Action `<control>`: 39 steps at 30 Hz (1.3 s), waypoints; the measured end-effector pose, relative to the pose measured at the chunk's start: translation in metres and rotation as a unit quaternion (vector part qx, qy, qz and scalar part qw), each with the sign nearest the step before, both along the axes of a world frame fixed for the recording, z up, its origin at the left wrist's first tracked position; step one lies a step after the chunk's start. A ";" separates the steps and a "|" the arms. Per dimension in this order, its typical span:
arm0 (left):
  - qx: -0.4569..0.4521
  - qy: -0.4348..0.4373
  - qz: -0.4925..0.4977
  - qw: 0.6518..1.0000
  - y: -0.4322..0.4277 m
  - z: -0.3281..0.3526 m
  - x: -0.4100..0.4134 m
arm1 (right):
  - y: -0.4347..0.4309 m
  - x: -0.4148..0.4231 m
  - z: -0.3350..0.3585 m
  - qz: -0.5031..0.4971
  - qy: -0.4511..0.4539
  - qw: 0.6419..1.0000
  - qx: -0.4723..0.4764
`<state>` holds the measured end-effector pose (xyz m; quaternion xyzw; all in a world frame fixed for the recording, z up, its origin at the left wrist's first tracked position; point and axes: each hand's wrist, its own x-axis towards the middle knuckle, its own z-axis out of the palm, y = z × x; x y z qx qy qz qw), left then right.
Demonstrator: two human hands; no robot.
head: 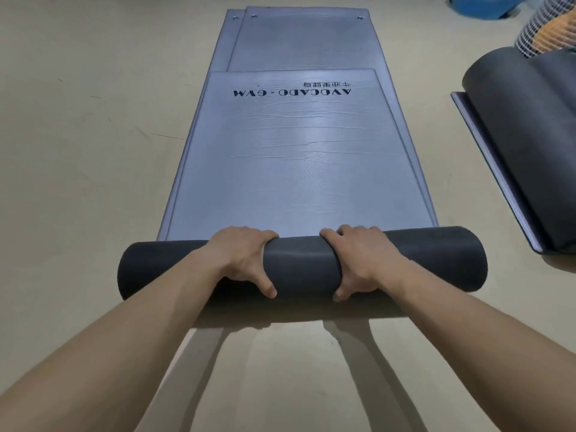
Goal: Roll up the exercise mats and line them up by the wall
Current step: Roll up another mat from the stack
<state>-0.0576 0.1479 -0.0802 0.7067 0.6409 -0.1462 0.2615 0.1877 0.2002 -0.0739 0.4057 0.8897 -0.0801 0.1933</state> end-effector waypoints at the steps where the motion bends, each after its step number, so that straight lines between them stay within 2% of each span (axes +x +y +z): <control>1: -0.006 -0.006 0.000 1.000 -0.001 0.000 0.001 | -0.010 0.003 -0.003 -0.007 0.007 1.000 0.020; 3: -0.020 -0.019 0.015 1.000 0.002 0.003 0.001 | -0.031 0.010 -0.013 -0.006 0.031 0.996 0.082; 5: -0.001 -0.021 0.017 1.000 0.002 0.003 0.002 | -0.031 0.012 -0.019 -0.002 0.042 0.995 0.086; 8: 0.130 0.014 0.017 0.991 -0.018 0.002 0.000 | 0.012 -0.002 -0.001 -0.007 0.022 1.000 -0.015; 10: 0.169 0.072 -0.007 0.983 -0.037 -0.009 0.001 | 0.033 -0.011 0.008 -0.014 0.024 0.997 -0.073; 11: 0.170 0.085 -0.012 0.982 -0.041 -0.014 0.001 | 0.035 -0.011 0.005 -0.006 0.029 0.997 -0.067; 15: 0.159 0.049 -0.011 0.986 -0.013 -0.015 -0.017 | 0.000 0.009 -0.027 0.015 0.055 0.991 0.120; 17: 0.150 0.046 -0.010 0.988 -0.005 -0.014 -0.019 | 0.000 0.013 -0.037 0.030 0.051 0.986 0.159; 20: 0.205 0.107 0.005 0.973 -0.010 -0.024 -0.008 | 0.027 0.000 -0.017 0.031 0.050 0.992 0.115; 22: 0.222 0.107 0.022 0.969 -0.007 -0.020 -0.003 | 0.040 -0.009 0.000 0.023 0.047 0.996 0.066; 24: 0.190 0.083 0.018 0.978 0.000 -0.004 -0.003 | 0.041 -0.011 0.010 0.004 0.037 0.999 0.016; 28: 0.051 0.040 -0.011 0.998 -0.011 0.015 -0.003 | 0.019 0.000 0.027 -0.005 0.008 0.995 -0.103; 29: 0.027 0.032 -0.018 0.999 -0.013 0.016 -0.002 | 0.010 0.004 0.027 -0.005 0.011 0.996 -0.090; 32: -0.032 -0.025 0.021 0.999 0.000 0.024 -0.004 | -0.023 0.012 0.008 0.008 0.043 0.996 0.074; 34: -0.047 -0.040 0.040 0.997 0.006 0.026 -0.007 | -0.036 0.010 -0.006 0.005 0.048 0.991 0.125; 36: 0.024 -0.019 0.034 0.999 -0.002 0.024 -0.003 | -0.023 0.005 -0.002 -0.001 0.041 0.994 0.100; 39: 0.222 0.086 -0.004 0.971 -0.032 0.002 0.014 | 0.021 -0.009 0.020 -0.019 0.039 0.999 -0.011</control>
